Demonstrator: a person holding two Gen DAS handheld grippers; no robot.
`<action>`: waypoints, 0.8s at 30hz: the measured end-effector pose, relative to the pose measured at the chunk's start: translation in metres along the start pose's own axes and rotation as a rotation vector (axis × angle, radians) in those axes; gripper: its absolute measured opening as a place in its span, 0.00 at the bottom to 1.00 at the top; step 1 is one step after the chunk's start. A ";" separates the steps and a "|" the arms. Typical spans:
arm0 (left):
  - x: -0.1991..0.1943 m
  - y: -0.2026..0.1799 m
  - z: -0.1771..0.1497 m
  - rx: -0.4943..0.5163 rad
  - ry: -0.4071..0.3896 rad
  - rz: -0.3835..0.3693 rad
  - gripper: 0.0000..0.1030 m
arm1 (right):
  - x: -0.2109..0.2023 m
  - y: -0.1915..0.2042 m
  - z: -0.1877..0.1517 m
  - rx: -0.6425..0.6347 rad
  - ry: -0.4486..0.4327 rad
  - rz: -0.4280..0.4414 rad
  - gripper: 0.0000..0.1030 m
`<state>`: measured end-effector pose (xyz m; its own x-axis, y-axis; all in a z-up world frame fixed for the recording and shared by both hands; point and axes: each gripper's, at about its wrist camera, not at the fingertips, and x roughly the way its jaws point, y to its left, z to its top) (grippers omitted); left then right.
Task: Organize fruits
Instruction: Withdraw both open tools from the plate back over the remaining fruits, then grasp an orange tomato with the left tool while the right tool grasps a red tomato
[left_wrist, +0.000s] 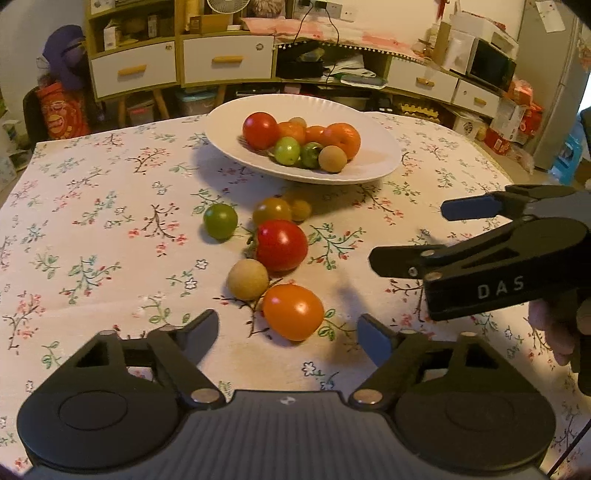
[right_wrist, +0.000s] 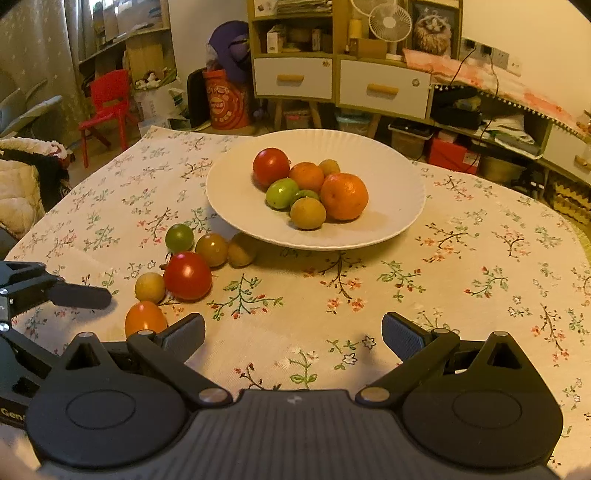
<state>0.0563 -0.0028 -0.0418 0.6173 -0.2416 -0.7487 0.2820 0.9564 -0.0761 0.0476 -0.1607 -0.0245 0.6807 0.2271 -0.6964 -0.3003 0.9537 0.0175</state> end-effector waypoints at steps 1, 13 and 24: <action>0.000 0.000 0.000 -0.003 -0.005 -0.005 0.66 | 0.001 0.000 0.000 0.001 0.002 0.002 0.99; -0.001 0.008 0.004 -0.032 0.000 -0.054 0.25 | 0.017 0.008 0.004 0.025 0.017 0.064 0.88; -0.008 0.021 0.001 -0.034 0.029 -0.036 0.25 | 0.029 0.015 0.014 0.111 0.007 0.197 0.65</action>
<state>0.0582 0.0187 -0.0367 0.5855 -0.2716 -0.7638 0.2780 0.9523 -0.1256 0.0721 -0.1370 -0.0341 0.6110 0.4105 -0.6769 -0.3513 0.9068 0.2329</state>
